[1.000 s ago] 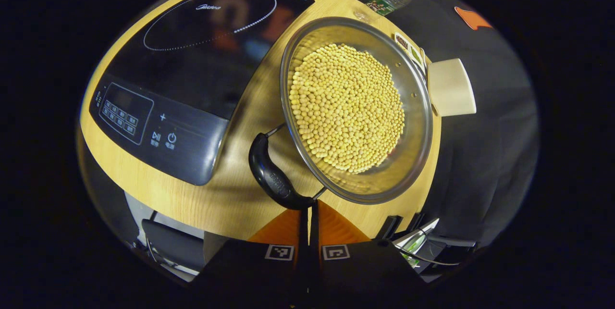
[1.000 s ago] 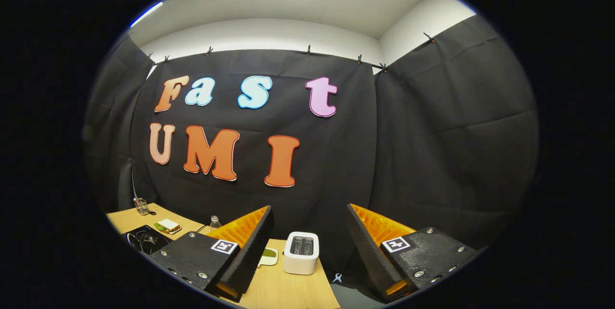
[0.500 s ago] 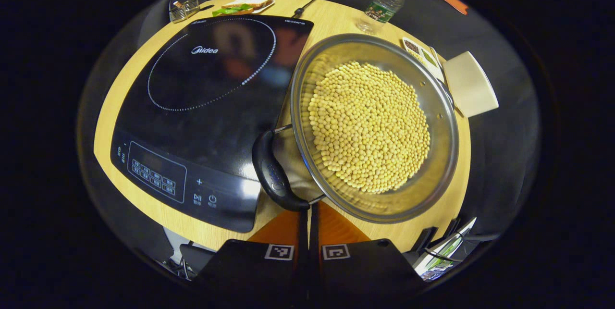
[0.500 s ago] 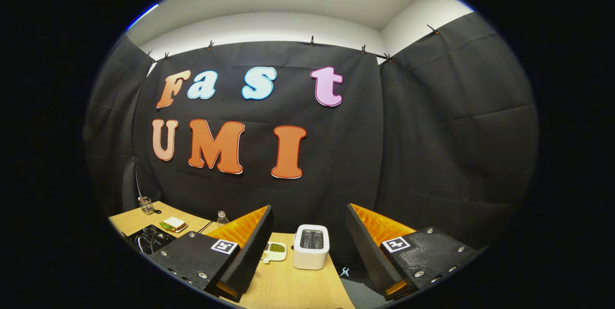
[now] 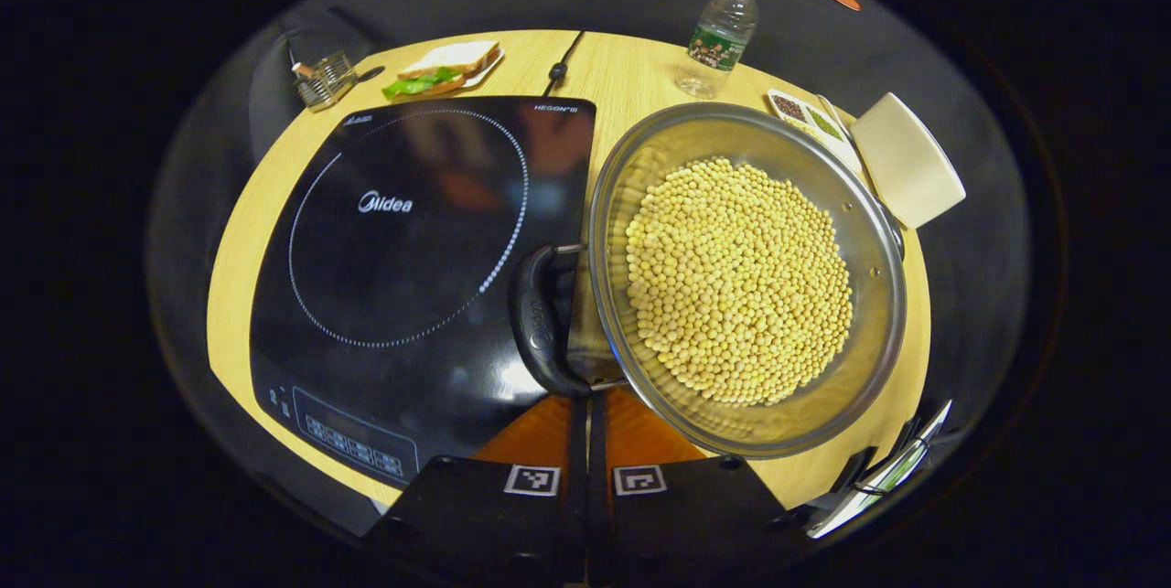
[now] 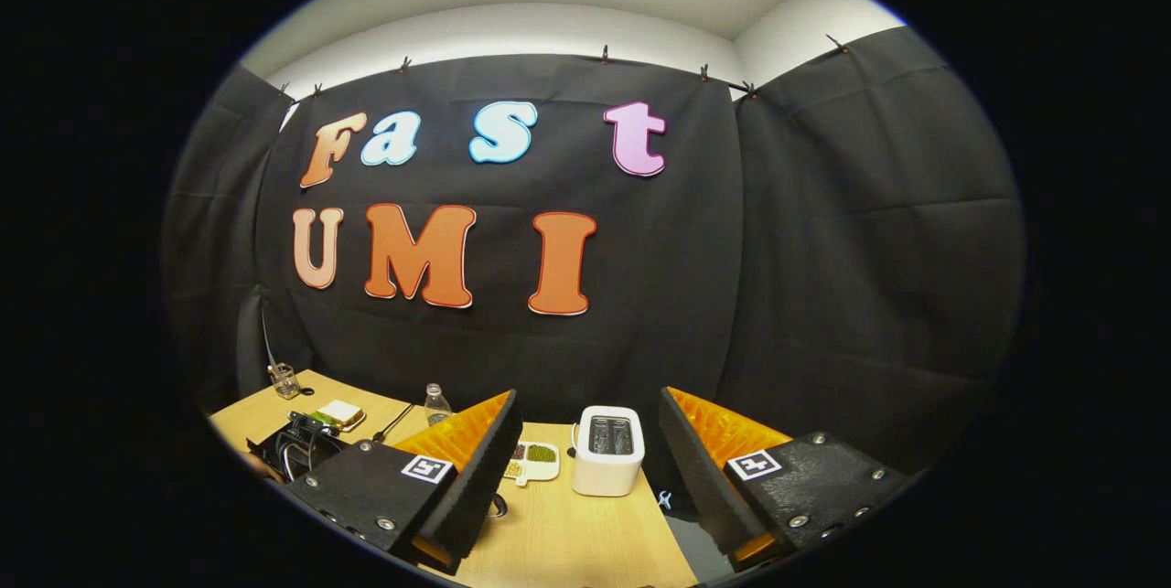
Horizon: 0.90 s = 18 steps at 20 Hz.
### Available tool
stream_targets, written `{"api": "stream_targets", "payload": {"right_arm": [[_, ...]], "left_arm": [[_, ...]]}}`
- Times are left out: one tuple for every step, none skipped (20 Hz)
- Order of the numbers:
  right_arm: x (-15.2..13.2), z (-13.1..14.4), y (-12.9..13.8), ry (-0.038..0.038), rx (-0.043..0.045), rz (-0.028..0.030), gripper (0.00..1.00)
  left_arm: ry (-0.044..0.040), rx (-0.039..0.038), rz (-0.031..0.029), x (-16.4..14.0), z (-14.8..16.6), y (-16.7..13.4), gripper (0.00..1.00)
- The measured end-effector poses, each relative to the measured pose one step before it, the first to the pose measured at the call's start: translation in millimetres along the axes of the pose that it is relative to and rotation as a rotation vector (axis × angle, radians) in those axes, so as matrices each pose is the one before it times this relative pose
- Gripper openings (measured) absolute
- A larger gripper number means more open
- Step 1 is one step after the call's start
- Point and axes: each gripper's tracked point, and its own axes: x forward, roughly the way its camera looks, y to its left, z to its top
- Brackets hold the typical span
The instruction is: First push the handle of the pot to place it horizontally, then grasp the pot with both hands and set it on the induction cooktop.
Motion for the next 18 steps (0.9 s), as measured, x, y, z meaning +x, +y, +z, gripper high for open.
{"api": "stream_targets", "payload": {"right_arm": [[0.61, -1.77, 3.60, 0.00469, 0.00310, -0.00199, 0.94], [1.60, -3.48, 5.16, 0.00936, 0.00412, 0.00301, 0.94], [1.46, -5.11, 6.43, 0.01511, 0.00234, 0.00431, 0.94], [1.88, -6.29, 6.30, 0.01705, 0.00023, 0.00509, 0.94], [2.37, -7.29, 4.94, 0.02098, -0.00288, 0.00112, 0.94], [2.00, -8.21, 3.35, 0.02005, -0.00359, -0.00122, 0.94], [2.66, -5.94, 4.94, 0.02052, -0.00313, -0.00033, 0.94], [2.97, -7.84, 5.12, 0.02125, -0.00036, 0.00070, 0.94], [2.57, -7.88, 5.11, 0.02351, 0.00183, 0.00367, 0.94], [3.65, -6.91, 5.96, 0.02101, 0.00409, 0.00626, 0.94], [2.38, -5.45, 5.85, 0.02214, 0.00323, 0.00606, 0.94], [4.00, -6.27, 6.40, 0.02041, 0.00252, 0.00671, 0.94], [3.04, -6.13, 4.65, 0.02067, -0.00020, 0.00371, 0.94], [3.26, -5.62, 4.68, 0.01785, -0.00080, 0.00215, 0.94], [2.65, -5.15, 4.24, 0.01864, 0.00068, -0.00229, 0.94], [3.07, -5.48, 4.53, 0.01737, 0.00375, -0.00251, 0.94], [2.67, -6.32, 4.11, 0.01986, 0.00556, -0.00566, 0.98], [2.29, -5.49, 4.50, 0.01962, 0.00654, -0.00613, 0.94]], "left_arm": [[-0.00926, 0.01706, -0.00407, -0.13, 6.07, 0.73, 0.08], [-0.00927, 0.01467, -0.00385, 2.25, 3.72, 1.66, 0.07], [-0.00813, 0.01460, -0.00461, 1.74, 4.85, 0.18, 0.08], [-0.01016, 0.01562, -0.00631, 3.42, 5.36, -0.91, 0.08], [-0.00970, 0.01941, -0.00658, 4.39, 7.34, -2.38, 0.08], [-0.00963, 0.02171, -0.00618, 3.91, 4.78, -2.39, 0.08], [-0.00887, 0.02174, -0.00507, 2.55, 6.20, -0.05, 0.08], [-0.01179, 0.02073, -0.00478, 1.03, 6.06, -0.01, 0.08], [-0.00953, 0.01753, -0.00377, 1.14, 6.36, 0.82, 0.08], [-0.01115, 0.01630, -0.00318, 0.95, 4.64, 2.65, 0.08], [-0.01118, 0.01709, -0.00358, 2.80, 5.81, 0.62, 0.08], [-0.01447, 0.01621, -0.00085, -0.17, 3.61, 2.79, 0.08], [-0.01189, 0.01575, 0.00045, 1.68, 5.60, 2.89, 0.08], [-0.01125, 0.01236, 0.00064, 0.63, 5.13, 2.18, 0.08], [-0.00808, 0.00973, -0.00107, 1.52, 6.05, 2.00, 0.08], [-0.00718, 0.00861, -0.00350, 3.16, 5.79, 0.48, 0.08], [-0.00468, 0.01123, -0.00592, 2.63, 4.44, 1.52, 0.08], [0.00066, 0.00940, -0.00786, 1.69, 2.68, 0.35, 0.08]]}}
